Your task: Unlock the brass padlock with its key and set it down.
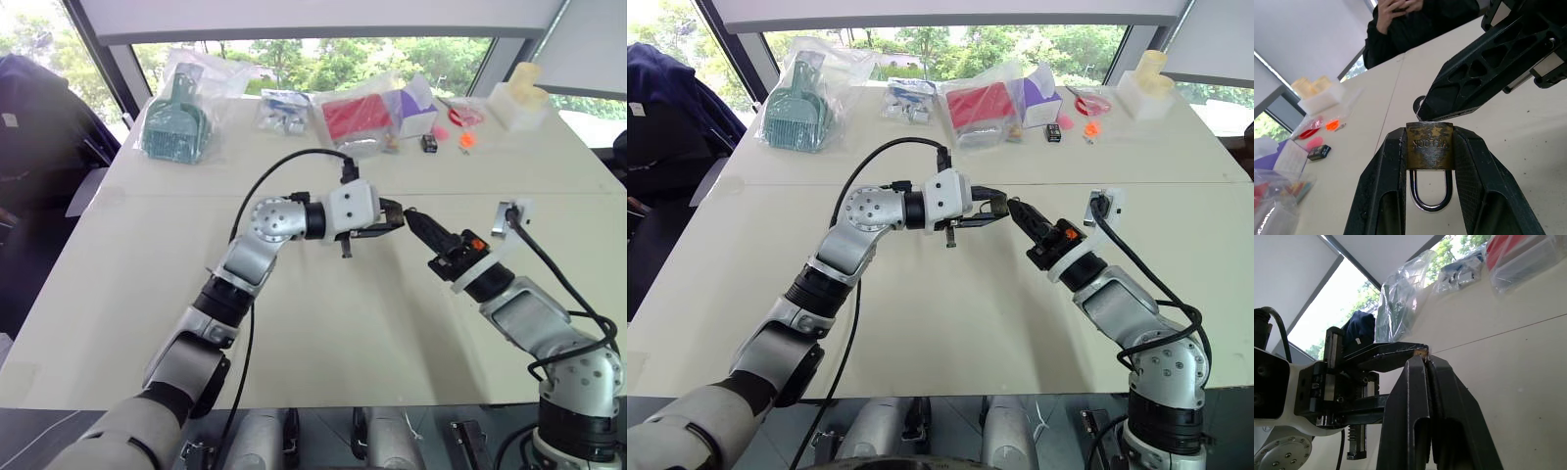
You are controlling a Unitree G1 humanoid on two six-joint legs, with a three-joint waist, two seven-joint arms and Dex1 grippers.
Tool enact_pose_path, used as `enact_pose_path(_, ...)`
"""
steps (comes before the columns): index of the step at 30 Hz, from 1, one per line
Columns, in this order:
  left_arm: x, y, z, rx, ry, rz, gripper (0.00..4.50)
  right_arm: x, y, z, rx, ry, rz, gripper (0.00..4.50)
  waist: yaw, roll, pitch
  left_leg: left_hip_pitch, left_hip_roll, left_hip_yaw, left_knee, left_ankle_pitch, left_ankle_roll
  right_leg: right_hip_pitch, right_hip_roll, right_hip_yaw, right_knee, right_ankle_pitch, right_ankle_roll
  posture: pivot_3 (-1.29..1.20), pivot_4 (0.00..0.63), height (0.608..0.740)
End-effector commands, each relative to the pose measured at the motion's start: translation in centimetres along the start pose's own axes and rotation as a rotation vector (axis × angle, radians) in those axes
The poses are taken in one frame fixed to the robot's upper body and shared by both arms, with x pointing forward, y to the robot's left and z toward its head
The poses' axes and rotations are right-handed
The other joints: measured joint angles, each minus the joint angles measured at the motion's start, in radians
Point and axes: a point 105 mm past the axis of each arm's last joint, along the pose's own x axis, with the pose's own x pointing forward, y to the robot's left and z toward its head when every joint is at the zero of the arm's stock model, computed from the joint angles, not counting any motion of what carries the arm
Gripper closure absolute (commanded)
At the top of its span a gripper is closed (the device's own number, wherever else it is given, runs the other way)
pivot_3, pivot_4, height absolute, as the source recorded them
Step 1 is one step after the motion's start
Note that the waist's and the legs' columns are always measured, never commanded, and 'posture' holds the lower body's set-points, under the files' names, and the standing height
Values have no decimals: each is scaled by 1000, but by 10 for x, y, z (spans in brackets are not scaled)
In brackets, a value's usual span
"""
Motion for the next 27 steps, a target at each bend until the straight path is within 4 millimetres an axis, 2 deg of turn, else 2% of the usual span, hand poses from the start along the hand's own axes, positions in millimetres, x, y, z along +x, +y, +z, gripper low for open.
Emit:
enact_pose_path(1, 2, 3, 25, 117, -80, 24, 3721, 2, 4, 3, 33, -42, 17, 4487, 0, 0, 0, 0, 0, 0, 0, 0, 0, 0, 0, 0, 0, 0, 0, 0, 150, 735)
enact_pose_path(14, 0, 12, 43, 617, -162, 219, 3721, 13, -12, 4, 178, -146, -86, 4487, -1, 0, 0, 0, 0, 0, 0, 0, 0, 0, 0, 0, 0, 0, 0, 0, 150, 735)
enact_pose_path(19, -2, 10, 49, 775, -206, 269, 3721, 18, -8, 0, 271, -164, -70, 4487, 0, 0, 0, 0, 0, 0, 0, 0, 0, 0, 0, 0, 0, 0, 1, 0, 150, 735)
enact_pose_path(21, 0, 8, 45, 759, -201, 257, 3721, 19, -3, 0, 276, -166, -55, 4487, 1, 0, 0, 0, 0, 0, 0, 0, 0, 0, 0, 0, 0, 1, 1, 0, 150, 735)
enact_pose_path(24, 1, 12, 33, 620, -161, 228, 3721, 15, 11, 5, 106, -147, 25, 4487, 0, 0, 0, 0, 0, 1, 0, 0, 0, 0, -1, 0, 0, 0, 1, 0, 150, 735)
enact_pose_path(27, -2, 16, 30, 563, -148, 198, 3721, 10, 20, 11, 35, -120, 93, 3628, -1, 1, 0, 0, 0, 1, 0, 0, 0, 0, -1, 0, 0, 0, 1, 0, 150, 735)
